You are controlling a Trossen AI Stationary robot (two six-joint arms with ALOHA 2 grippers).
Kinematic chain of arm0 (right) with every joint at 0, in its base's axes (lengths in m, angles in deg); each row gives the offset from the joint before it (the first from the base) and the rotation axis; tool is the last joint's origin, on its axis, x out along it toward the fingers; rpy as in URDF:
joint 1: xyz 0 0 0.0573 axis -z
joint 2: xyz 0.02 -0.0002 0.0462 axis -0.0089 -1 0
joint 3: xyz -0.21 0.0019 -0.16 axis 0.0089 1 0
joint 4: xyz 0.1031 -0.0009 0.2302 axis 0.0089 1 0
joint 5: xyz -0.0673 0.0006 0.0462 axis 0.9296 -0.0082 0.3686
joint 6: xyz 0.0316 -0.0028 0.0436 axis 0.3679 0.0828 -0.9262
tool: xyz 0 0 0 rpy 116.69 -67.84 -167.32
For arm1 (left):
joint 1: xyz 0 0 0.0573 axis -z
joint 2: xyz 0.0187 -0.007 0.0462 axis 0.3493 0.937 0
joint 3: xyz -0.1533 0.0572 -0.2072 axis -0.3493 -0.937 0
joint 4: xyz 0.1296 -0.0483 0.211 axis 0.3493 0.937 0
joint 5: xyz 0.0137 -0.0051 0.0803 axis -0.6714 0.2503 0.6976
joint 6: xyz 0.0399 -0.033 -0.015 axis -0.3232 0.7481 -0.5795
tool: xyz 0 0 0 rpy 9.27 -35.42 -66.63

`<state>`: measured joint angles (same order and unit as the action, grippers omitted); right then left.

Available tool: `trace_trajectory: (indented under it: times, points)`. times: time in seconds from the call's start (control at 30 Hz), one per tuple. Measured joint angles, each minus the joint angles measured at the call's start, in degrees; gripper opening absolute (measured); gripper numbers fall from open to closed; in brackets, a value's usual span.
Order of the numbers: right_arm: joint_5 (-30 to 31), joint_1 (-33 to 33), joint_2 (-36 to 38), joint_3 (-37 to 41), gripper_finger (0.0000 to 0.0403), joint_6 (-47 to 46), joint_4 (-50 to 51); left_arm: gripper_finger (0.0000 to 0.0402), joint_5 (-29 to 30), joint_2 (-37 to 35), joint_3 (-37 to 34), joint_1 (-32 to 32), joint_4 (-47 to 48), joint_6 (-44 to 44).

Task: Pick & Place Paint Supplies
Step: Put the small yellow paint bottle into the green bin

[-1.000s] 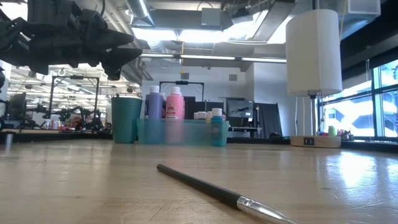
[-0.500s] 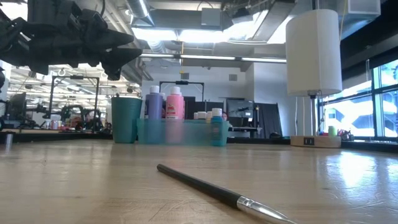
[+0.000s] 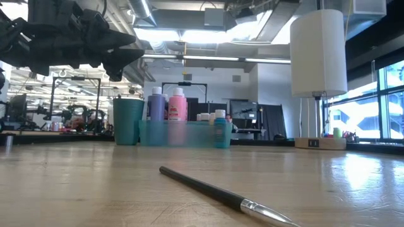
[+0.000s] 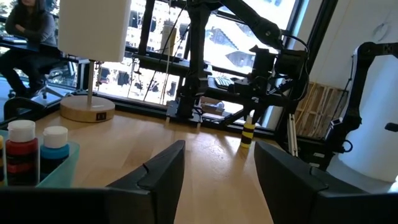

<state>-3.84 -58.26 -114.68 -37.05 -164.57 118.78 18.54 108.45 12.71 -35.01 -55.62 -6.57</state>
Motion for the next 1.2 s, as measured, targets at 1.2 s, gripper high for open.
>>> trace_trajectory:
  times: [1.2]
  points:
    - [13.3, 25.8, 0.0, -23.0, 0.0120, 55.8, -4.9, 0.0188, -0.2, 0.0, 0.0, 0.0, 3.4, -1.0]
